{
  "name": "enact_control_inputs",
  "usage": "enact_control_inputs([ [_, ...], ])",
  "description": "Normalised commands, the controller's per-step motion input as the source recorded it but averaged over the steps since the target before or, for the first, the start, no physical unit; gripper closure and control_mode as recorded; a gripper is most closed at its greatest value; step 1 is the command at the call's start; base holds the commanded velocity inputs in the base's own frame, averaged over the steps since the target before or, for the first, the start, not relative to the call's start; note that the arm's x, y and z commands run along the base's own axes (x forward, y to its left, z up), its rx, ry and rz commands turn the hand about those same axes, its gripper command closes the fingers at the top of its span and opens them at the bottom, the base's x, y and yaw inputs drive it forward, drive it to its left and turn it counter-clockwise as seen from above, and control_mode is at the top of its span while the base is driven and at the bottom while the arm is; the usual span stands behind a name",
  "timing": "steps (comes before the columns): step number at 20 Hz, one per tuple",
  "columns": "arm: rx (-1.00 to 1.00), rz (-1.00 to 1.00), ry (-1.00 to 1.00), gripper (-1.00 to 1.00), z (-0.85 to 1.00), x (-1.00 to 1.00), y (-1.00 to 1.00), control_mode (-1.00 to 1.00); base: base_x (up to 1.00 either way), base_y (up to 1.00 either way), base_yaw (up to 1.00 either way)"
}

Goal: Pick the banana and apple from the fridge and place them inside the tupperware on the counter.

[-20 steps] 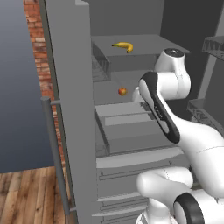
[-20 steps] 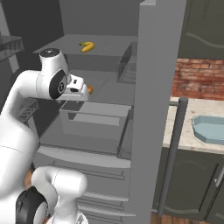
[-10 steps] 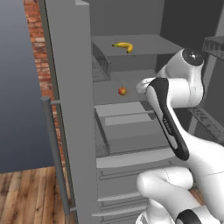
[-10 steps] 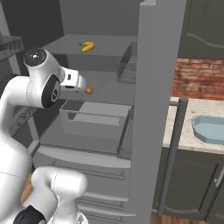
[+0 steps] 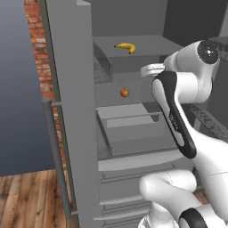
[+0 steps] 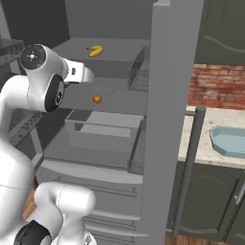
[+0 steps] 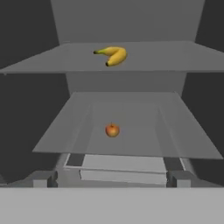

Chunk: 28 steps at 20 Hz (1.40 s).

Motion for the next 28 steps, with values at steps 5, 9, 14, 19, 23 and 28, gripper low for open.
enact_control_inputs([
  [5,0.02,0.00,-0.01,-1.00,0.41,0.37,0.03,-1.00,0.00,0.00,0.00],
  [9,0.00,0.00,0.00,-1.00,0.34,0.44,0.00,-1.00,0.00,0.00,0.00],
  [14,0.00,0.00,0.03,-1.00,0.05,0.48,0.00,-1.00,0.00,0.00,0.00],
  [19,0.00,0.00,0.04,-1.00,0.00,0.66,0.01,-1.00,0.00,0.00,0.00],
  [23,0.00,0.00,0.02,-1.00,0.00,0.68,0.07,-1.00,0.00,0.00,0.00],
  [28,0.00,0.00,0.02,-1.00,0.00,0.67,0.06,-1.00,0.00,0.00,0.00],
])
